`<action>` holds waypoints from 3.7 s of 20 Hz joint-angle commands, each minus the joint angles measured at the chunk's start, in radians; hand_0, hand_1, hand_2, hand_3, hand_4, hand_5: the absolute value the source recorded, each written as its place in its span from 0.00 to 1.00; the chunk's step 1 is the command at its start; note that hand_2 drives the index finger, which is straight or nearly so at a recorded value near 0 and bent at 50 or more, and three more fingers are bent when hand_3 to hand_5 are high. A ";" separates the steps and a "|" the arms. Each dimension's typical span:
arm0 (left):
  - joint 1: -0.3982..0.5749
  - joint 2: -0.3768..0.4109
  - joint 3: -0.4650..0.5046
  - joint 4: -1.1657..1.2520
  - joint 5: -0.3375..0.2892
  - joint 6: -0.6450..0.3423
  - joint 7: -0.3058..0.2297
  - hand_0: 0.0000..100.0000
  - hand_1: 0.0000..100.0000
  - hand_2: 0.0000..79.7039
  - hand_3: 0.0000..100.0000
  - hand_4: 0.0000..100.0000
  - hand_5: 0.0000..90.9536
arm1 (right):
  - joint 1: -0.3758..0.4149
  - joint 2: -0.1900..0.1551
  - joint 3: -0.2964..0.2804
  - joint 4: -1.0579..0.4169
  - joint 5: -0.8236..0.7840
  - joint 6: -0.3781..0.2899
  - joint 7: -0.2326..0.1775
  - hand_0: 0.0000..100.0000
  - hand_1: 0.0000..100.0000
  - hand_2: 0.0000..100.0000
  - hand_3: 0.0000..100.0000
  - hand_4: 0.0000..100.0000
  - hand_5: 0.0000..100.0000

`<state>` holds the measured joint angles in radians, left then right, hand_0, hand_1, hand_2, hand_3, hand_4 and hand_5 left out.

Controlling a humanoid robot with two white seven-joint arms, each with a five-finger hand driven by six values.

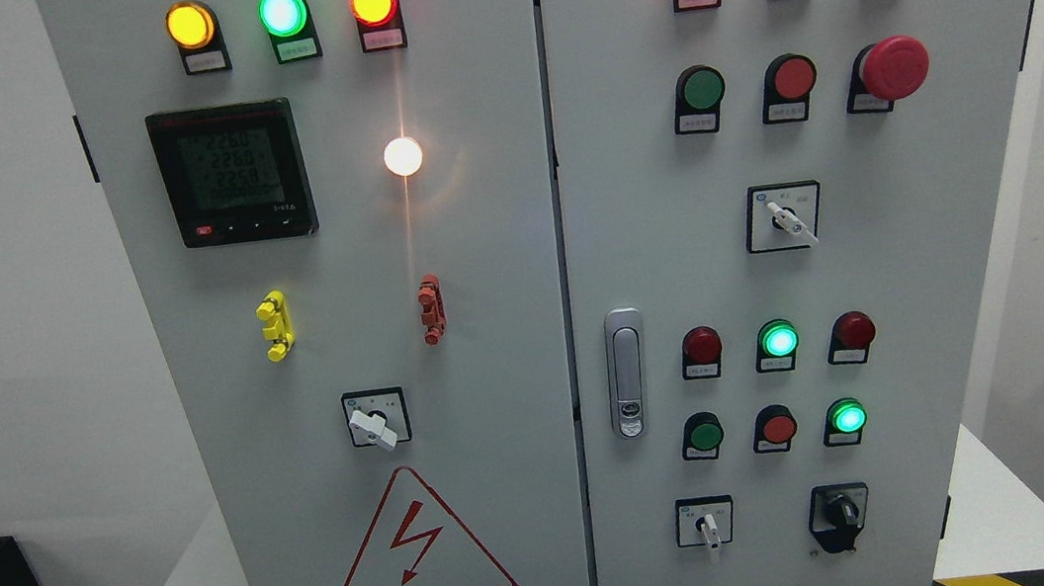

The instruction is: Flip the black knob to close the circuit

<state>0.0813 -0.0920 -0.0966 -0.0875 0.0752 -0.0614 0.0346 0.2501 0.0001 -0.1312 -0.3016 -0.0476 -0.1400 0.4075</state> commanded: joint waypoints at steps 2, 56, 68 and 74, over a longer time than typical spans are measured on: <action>0.000 0.000 0.000 0.000 0.000 0.000 0.001 0.12 0.56 0.00 0.00 0.00 0.00 | 0.000 0.009 0.001 0.001 0.000 0.000 0.001 0.00 0.10 0.00 0.00 0.00 0.00; 0.000 0.000 0.000 0.000 0.000 0.000 0.001 0.12 0.56 0.00 0.00 0.00 0.00 | -0.072 0.055 -0.160 -1.418 1.069 0.108 -0.070 0.00 0.00 0.86 1.00 0.86 0.84; 0.000 0.000 0.000 0.000 0.000 0.000 0.001 0.12 0.56 0.00 0.00 0.00 0.00 | -0.232 0.103 -0.110 -1.473 1.273 0.206 -0.059 0.00 0.00 0.90 1.00 0.92 0.90; 0.000 0.000 0.000 0.000 0.000 0.000 0.001 0.12 0.56 0.00 0.00 0.00 0.00 | -0.322 0.106 -0.102 -1.469 1.324 0.243 -0.024 0.00 0.00 0.90 1.00 0.93 0.91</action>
<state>0.0813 -0.0921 -0.0966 -0.0874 0.0751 -0.0614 0.0347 0.0050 0.0769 -0.2479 -1.6909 1.2183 0.0863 0.3623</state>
